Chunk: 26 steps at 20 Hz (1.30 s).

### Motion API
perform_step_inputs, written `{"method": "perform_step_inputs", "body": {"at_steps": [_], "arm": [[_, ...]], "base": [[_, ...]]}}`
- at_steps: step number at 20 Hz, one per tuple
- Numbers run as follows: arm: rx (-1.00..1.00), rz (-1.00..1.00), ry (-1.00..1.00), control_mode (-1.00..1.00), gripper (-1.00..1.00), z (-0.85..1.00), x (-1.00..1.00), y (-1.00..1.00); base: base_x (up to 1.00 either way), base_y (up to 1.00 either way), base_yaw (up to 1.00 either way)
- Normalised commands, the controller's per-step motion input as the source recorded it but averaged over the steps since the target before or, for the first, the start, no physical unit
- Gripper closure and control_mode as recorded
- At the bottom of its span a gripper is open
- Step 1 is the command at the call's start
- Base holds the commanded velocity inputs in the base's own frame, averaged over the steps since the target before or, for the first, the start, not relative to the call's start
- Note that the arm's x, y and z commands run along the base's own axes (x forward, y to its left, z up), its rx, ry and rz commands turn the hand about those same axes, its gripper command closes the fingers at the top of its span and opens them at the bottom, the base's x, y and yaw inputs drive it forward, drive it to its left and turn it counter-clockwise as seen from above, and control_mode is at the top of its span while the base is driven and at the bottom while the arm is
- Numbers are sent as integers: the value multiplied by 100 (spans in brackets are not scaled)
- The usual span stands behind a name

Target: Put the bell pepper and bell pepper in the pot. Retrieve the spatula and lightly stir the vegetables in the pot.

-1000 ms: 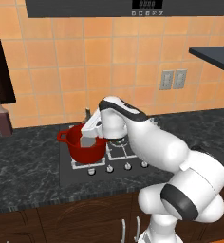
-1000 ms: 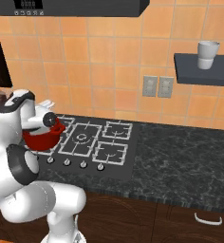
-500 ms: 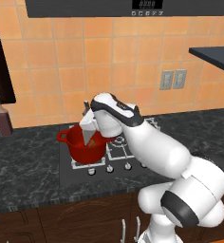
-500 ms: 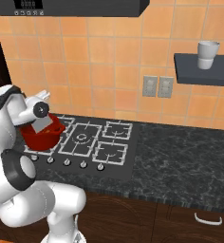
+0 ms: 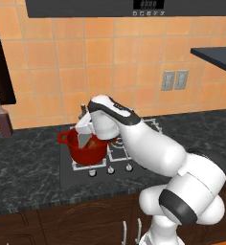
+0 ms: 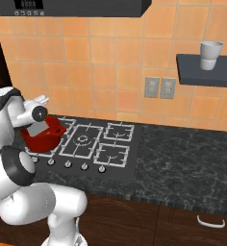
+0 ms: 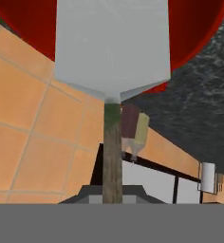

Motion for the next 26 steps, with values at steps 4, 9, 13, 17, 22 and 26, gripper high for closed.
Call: {"method": "perform_step_inputs", "body": {"at_steps": [4,9,13,17,22,26], "arm": [[10,0,0,-100,100,-56,0,0],[12,5,0,-100,100,-28,8,8],[4,3,3,-100,100,-26,3,3],[-9,-4,24,-100,100,-44,0,-12],[-10,-7,32,-100,100,-5,-1,-20],[-16,-3,36,-100,100,35,-6,-20]], "base": [[0,0,0],[0,0,0],[0,0,0],[0,0,0],[0,0,0],[0,0,0]]}}
